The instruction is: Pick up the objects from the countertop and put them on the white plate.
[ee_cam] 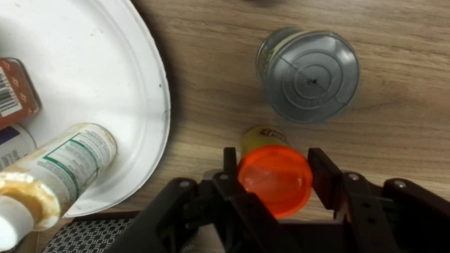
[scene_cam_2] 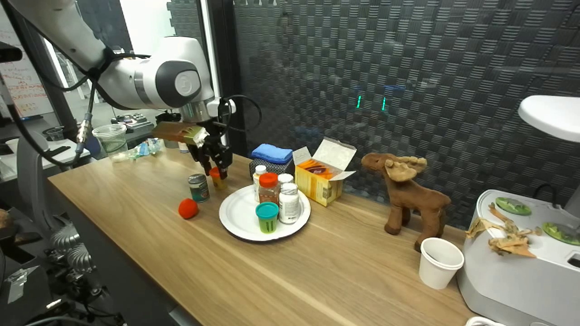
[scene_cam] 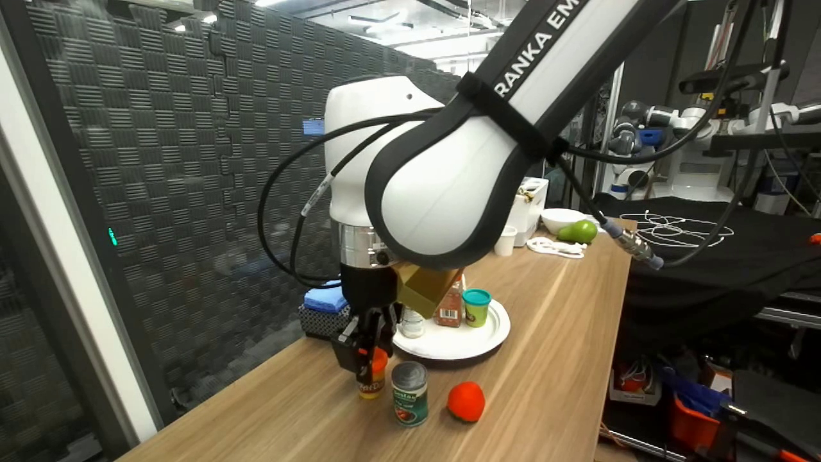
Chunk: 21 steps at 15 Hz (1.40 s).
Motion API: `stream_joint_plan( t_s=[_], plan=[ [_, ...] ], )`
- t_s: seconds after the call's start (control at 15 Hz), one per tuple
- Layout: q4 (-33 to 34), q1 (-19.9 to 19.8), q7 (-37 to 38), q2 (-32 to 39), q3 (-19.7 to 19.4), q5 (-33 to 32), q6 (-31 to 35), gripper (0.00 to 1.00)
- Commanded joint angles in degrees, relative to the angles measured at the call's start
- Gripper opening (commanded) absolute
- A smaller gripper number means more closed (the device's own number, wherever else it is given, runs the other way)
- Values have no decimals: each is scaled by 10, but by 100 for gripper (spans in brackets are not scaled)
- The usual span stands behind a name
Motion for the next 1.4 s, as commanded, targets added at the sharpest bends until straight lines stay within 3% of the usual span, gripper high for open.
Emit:
stream_joint_plan(
  t_s=[0.0,0.6,1.0,1.33],
  plan=[
    [14,-2,-5,2,5,12,-1,28],
    [-62,16,194,-59,-69,-7,70,28],
    [-118,17,269,-95,-115,-23,112,28],
    [-128,13,328,-103,-140,-67,95,28]
  ],
)
